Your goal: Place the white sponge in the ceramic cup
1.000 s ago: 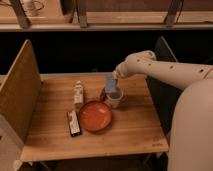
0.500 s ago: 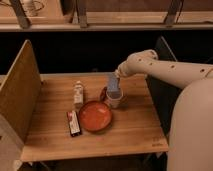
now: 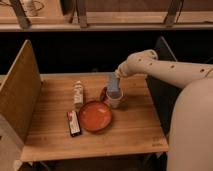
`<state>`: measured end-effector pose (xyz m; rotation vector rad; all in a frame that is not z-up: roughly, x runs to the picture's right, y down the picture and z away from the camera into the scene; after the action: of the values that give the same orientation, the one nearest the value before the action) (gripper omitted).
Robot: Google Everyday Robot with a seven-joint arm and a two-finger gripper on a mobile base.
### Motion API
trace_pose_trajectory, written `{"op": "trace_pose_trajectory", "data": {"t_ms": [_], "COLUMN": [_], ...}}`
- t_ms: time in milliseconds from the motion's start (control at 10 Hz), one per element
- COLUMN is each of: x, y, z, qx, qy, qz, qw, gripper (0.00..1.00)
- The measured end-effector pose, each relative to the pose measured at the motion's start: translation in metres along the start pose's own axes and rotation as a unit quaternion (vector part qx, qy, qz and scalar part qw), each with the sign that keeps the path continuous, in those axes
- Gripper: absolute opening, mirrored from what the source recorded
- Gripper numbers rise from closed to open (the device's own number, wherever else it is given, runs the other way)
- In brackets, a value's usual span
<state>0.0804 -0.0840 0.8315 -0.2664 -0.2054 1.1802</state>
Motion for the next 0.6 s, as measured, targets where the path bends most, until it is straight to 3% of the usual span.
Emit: {"op": "trace_pose_trajectory", "data": {"t_ms": [400,600], "x": [0.0001,0.0003], "y": [-0.0001,-0.0001], "z": [0.0000,0.0003], "qx": [0.000,0.000], "qy": [0.000,0.000], "qz": [0.000,0.000], "qw": [1.0000,1.0000], "gripper": [0.77,0.80]}}
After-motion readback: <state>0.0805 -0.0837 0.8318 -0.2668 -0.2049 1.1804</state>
